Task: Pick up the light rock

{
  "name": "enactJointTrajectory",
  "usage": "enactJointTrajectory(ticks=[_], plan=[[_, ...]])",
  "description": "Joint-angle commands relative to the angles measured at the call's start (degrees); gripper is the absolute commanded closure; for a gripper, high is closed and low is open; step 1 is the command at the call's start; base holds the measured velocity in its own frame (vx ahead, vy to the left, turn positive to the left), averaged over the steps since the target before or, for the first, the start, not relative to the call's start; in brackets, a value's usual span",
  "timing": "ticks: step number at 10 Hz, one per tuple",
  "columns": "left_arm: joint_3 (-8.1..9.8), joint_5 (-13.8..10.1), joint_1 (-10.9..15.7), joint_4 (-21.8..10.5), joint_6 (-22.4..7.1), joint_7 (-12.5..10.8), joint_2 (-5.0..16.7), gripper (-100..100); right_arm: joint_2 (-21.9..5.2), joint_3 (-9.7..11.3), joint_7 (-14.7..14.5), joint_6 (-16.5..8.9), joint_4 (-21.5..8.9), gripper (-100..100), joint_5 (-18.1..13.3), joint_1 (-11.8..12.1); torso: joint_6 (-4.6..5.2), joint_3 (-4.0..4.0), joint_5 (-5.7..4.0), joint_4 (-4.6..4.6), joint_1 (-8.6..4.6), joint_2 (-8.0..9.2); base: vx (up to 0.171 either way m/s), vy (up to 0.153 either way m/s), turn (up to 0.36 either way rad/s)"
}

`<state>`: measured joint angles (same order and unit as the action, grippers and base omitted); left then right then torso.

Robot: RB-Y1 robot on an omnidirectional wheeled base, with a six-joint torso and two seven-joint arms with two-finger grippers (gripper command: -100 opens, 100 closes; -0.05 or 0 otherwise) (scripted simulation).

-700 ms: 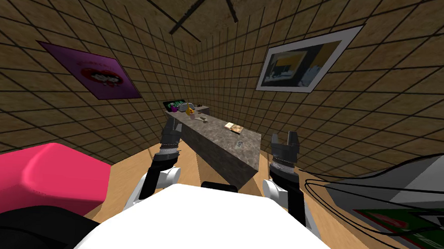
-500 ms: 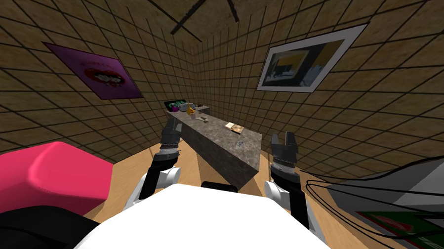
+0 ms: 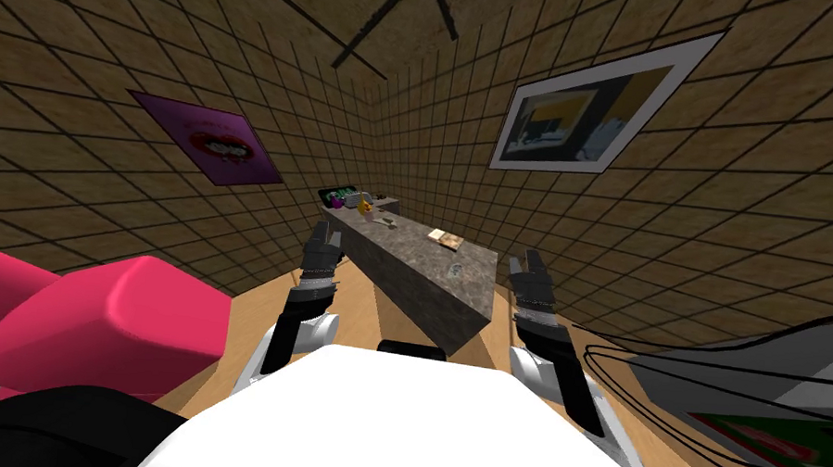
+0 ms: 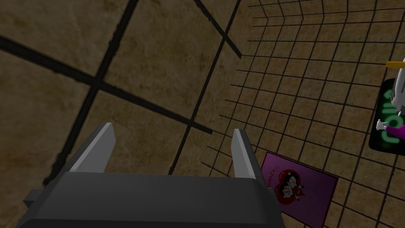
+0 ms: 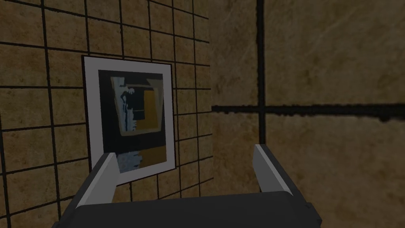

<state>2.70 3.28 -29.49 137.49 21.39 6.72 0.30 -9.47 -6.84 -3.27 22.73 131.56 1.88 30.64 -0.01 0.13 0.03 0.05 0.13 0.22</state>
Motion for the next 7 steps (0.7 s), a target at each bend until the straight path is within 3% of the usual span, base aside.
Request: enactJointTrajectory(ticks=[1, 3, 4, 6, 7], plan=[[0.00, 0.0, 0.0, 0.0, 0.0, 0.0, 0.0, 0, -2.6, -1.9, 0.4, -2.7, 0.6, -100, 0.4, 2.0, 0.00, 0.00, 0.00, 0.00, 0.00, 0.00, -0.067, 0.048, 0.113], [0.00, 0.0, 0.0, 0.0, 0.0, 0.0, 0.0, 0, -5.4, -4.1, 0.5, -6.3, 0.7, -100, 0.6, 3.6, 0.00, 0.04, 0.01, 0.02, 0.06, 0.06, -0.069, 0.064, 0.132], [0.00, 0.0, 0.0, 0.0, 0.0, 0.0, 0.0, 0, -5.4, -4.1, 0.5, -6.5, 0.7, -100, 0.6, 3.6, 0.01, 0.04, 0.02, 0.02, 0.08, 0.06, -0.055, 0.049, 0.021], [0.00, 0.0, 0.0, 0.0, 0.0, 0.0, 0.0, 0, -8.4, -6.4, 0.6, -10.3, 0.8, -100, 0.9, 5.4, 0.00, 0.00, 0.00, 0.00, 0.00, -0.01, -0.053, 0.046, 0.132], [0.00, 0.0, 0.0, 0.0, 0.0, 0.0, 0.0, 0, -8.4, -6.4, 0.6, -10.7, 0.8, -100, 0.9, 5.4, -0.01, 0.01, 0.01, 0.01, 0.03, 0.02, -0.053, 0.051, 0.047]])
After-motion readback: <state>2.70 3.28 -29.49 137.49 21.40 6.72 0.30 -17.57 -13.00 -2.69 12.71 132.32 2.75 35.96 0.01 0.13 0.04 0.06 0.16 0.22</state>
